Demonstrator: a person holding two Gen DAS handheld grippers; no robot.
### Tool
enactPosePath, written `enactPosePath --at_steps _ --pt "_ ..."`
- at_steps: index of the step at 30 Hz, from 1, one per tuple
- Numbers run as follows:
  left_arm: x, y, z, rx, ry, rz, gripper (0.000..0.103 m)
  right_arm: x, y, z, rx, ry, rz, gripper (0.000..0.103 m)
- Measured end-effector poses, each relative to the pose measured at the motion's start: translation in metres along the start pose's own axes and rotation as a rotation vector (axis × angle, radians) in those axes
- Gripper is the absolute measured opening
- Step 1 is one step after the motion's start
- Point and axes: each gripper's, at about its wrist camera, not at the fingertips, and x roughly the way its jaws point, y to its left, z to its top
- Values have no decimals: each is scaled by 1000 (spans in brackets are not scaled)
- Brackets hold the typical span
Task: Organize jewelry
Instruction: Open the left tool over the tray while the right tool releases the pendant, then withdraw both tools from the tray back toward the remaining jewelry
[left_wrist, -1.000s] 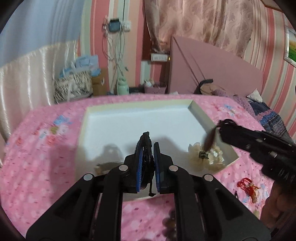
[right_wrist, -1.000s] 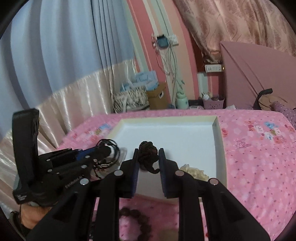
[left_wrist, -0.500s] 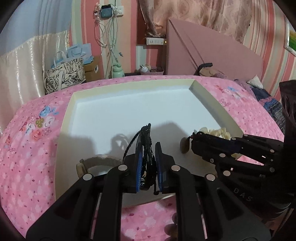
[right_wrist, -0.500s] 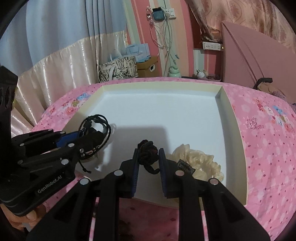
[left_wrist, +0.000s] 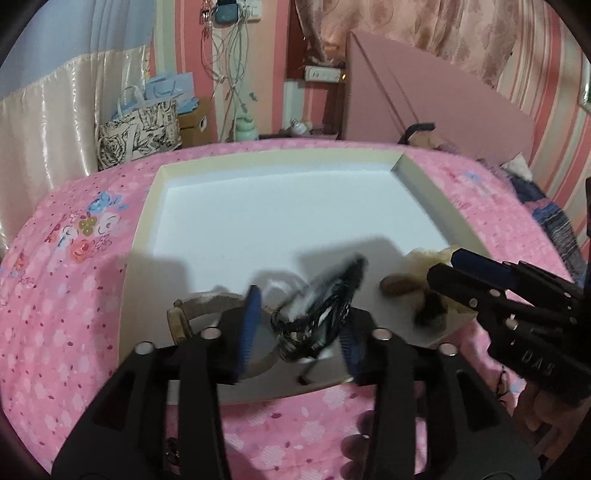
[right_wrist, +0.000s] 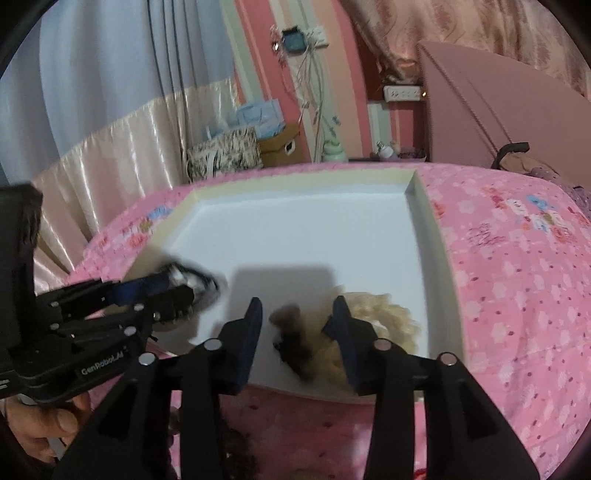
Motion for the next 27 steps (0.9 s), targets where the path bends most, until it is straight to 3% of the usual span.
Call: enactPosePath --at_steps 3,5,7,16,20,24,27 --pt "-13 4 1 -19 -40 -10 46 -15 -11 4 34 -44 4 42" --pt "-20 9 2 -46 -63 -31 56 -26 -19 7 60 -74 4 44" --pt "-24 13 3 -63 -75 -59 58 -34 -24 8 79 -97 3 47" --pt "-52 36 8 -99 -139 46 59 -60 -26 18 19 -153 -71 47" --pt "-78 34 11 -72 -181 90 64 -79 -22 26 -22 -178 -79 48" --pt "-108 36 -8 -28 -185 125 68 -102 -30 7 -10 -154 -68 48" --pt "-123 43 -33 -7 -178 158 71 -115 -42 -20 13 -121 -141 49"
